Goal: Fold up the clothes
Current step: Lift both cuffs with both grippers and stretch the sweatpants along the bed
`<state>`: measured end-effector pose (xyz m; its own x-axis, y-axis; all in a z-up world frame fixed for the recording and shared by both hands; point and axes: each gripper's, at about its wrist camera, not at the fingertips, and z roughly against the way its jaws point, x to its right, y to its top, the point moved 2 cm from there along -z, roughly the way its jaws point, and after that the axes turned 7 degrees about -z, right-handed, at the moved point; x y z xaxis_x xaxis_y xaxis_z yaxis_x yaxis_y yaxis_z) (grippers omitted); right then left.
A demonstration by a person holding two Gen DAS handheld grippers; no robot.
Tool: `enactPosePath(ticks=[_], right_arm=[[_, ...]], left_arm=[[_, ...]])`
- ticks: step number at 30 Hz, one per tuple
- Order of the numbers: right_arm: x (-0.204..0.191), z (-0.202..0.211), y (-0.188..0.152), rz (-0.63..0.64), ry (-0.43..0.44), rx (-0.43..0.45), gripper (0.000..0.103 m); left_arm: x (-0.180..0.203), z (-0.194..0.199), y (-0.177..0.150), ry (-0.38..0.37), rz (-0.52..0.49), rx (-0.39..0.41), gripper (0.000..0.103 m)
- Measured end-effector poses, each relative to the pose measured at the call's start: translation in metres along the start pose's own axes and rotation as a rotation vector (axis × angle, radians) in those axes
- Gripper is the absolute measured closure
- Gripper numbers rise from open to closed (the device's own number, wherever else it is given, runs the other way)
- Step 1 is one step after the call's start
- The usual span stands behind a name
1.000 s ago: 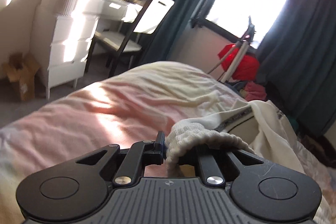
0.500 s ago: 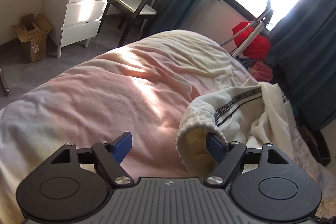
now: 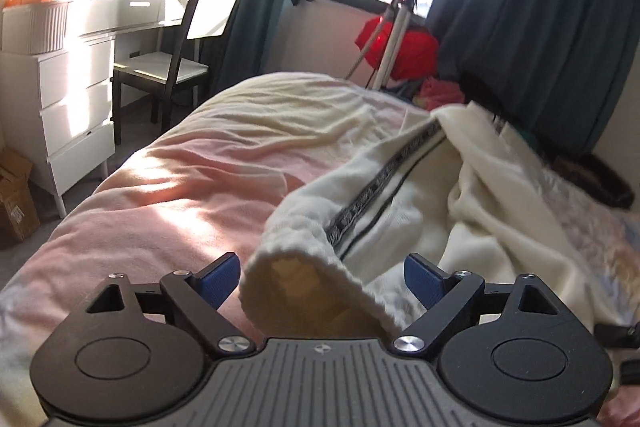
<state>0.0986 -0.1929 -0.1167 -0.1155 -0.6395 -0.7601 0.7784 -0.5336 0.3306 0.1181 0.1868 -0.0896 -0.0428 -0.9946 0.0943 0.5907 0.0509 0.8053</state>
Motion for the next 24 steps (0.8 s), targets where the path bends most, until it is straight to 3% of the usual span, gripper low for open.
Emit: enactPosePath(ticks=[3, 6, 7, 10, 15, 19, 21, 24], right_arm=[[-0.003, -0.01, -0.005, 0.059, -0.035, -0.011, 0.034], [-0.005, -0.016, -0.011, 0.095, -0.056, -0.014, 0.052], [-0.006, -0.016, -0.014, 0.095, -0.045, -0.018, 0.058], [-0.01, -0.01, -0.022, 0.022, 0.024, -0.021, 0.064], [-0.054, -0.03, -0.052, -0.031, 0.179, -0.056, 0.069], [-0.111, -0.093, -0.066, -0.063, 0.298, -0.1, 0.071], [-0.141, -0.128, -0.071, -0.077, 0.359, -0.124, 0.072], [-0.157, -0.166, -0.078, -0.039, 0.356, -0.145, 0.072]], left_arm=[[0.001, -0.015, 0.0, 0.045, 0.033, -0.024, 0.037], [-0.011, -0.02, 0.008, 0.059, 0.166, -0.013, 0.077], [-0.016, -0.02, 0.012, 0.04, 0.216, -0.004, 0.081], [-0.026, -0.016, 0.041, 0.019, 0.273, 0.054, 0.084], [-0.053, -0.02, 0.111, 0.022, 0.316, 0.123, 0.085], [-0.093, -0.035, 0.176, 0.124, 0.258, 0.14, 0.085], [-0.11, -0.056, 0.176, 0.137, 0.235, 0.11, 0.085], [-0.134, -0.089, 0.177, 0.157, 0.202, 0.063, 0.084]])
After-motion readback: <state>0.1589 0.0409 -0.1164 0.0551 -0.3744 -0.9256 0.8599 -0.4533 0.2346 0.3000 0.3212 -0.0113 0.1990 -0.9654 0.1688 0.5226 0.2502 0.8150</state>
